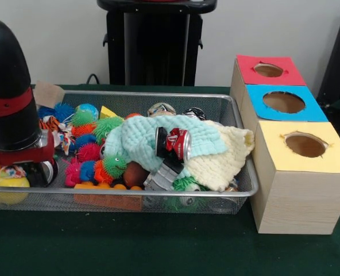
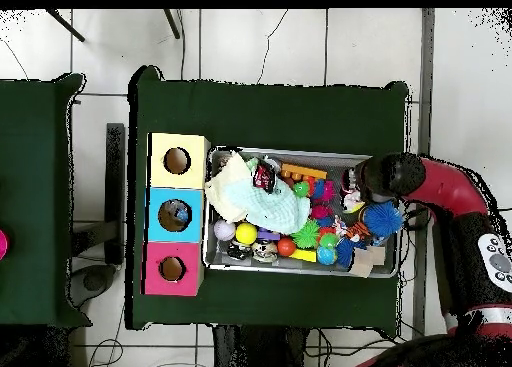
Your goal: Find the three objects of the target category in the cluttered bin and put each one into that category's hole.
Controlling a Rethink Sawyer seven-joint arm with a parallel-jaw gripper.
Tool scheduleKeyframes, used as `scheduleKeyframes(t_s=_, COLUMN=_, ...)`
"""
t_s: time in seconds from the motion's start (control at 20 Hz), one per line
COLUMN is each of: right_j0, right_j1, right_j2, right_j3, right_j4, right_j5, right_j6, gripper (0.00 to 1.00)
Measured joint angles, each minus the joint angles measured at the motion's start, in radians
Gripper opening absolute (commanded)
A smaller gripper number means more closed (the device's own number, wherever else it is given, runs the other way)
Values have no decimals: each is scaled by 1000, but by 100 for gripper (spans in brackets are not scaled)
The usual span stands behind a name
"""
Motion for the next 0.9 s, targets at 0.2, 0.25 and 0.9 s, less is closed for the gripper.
scheduleKeyframes(t_s=0.2, right_j0=0, right_j1=-31, right_j2=-8, right_j3=60, right_j4=-2, right_j5=-70, right_j6=0, gripper=0)
scheduleKeyframes(t_s=0.25, right_j0=0, right_j1=-40, right_j2=-11, right_j3=77, right_j4=-2, right_j5=-92, right_j6=0, gripper=0)
scheduleKeyframes(t_s=0.9, right_j0=77, right_j1=-251, right_j2=-128, right_j3=408, right_j4=34, right_j5=-309, right_j6=19, gripper=0)
